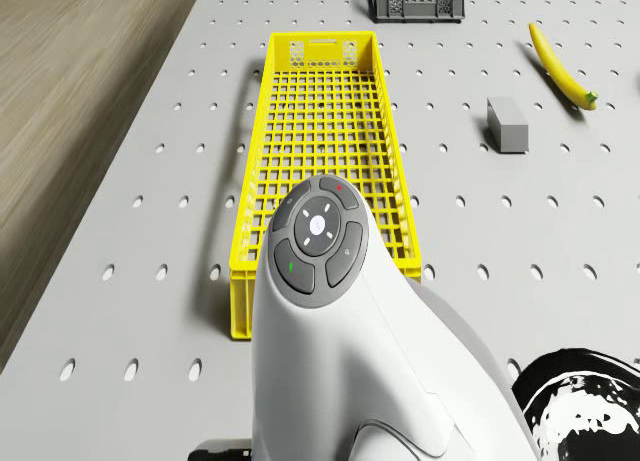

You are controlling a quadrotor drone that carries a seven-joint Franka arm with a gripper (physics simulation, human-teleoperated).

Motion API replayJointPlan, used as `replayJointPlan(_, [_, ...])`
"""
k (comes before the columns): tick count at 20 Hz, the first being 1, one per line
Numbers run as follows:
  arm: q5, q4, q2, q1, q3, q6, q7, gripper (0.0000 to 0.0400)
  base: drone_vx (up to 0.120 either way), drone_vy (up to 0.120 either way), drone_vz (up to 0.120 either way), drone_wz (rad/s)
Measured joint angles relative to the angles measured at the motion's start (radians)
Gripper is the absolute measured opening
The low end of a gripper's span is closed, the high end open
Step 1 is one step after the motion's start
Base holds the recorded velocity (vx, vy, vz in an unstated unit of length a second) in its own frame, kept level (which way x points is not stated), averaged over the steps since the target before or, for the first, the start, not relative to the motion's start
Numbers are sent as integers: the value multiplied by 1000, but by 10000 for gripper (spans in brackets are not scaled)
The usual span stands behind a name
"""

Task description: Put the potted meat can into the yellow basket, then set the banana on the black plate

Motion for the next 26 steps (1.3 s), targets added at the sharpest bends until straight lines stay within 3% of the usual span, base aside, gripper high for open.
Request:
replayJointPlan(4, [22,-3,-5,-3,22,-2,5,288,0,0,120,0])
replayJointPlan(8, [34,-4,-12,-5,32,2,8,288,120,0,110,0])
replayJointPlan(26, [53,-3,-44,-13,44,30,16,288,120,0,0,0])
